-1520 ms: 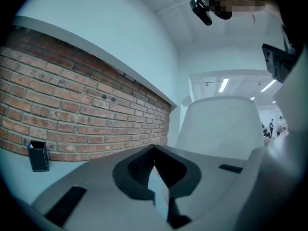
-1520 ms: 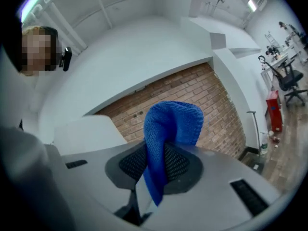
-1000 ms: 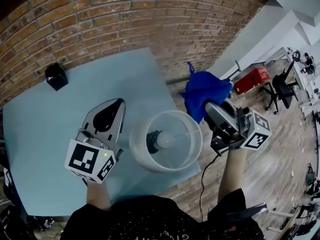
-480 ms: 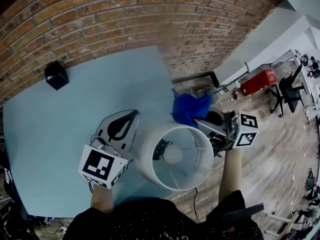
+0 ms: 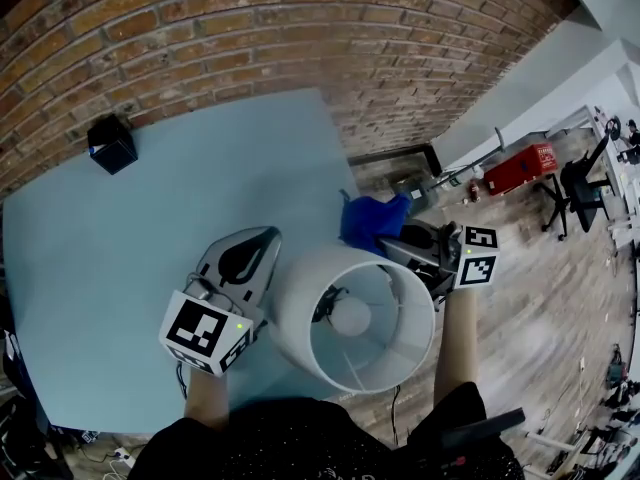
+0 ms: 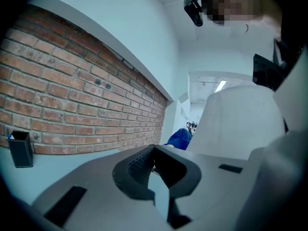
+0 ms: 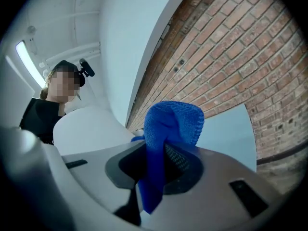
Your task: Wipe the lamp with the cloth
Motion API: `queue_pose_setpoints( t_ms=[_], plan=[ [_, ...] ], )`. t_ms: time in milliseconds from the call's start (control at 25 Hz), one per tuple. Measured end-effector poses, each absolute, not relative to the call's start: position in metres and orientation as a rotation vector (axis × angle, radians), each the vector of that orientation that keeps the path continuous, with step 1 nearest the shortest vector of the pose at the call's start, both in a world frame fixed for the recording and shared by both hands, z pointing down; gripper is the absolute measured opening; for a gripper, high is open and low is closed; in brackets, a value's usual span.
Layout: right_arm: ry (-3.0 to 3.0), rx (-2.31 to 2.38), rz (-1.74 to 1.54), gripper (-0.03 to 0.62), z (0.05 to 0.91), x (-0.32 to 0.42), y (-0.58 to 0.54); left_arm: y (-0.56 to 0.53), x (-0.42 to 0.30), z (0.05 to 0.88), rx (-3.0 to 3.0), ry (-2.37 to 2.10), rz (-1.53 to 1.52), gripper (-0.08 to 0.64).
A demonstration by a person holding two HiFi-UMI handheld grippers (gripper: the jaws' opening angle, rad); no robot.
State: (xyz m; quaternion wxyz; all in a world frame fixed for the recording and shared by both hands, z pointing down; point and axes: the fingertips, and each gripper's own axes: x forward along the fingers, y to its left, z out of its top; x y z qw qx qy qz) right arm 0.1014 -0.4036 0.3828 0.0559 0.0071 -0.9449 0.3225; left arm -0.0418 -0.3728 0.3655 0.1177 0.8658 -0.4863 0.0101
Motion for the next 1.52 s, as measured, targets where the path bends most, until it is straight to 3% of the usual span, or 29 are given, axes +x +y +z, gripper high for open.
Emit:
queue_pose_setpoints(
  t_ms=[360,720,1040,1520],
  plan=[
    [-2.963,-0.177,0.884,0.074,0.337,0.097,-0.414,-0.365,-0.051,0.347,2.537,-1.508,0.034,0.009],
    [-2.922,-0.902,0.508,0.074,0.237,0.056,-0.374,-0.35,-0.056,0.311,2.579,-1.552,-0.026,0.009],
    [-2.597,-1.273,0.476,0.074,0.268,0.023,-0.353,-0.343,-0.066,0.32,2.559,-1.58,0.002,0.008],
    [-2.496,-1.254,0.618,0.074,0.356,-0.006,-0.365,-0.345,-0.074,0.347,2.533,-1.576,0.074,0.009]
  ],
)
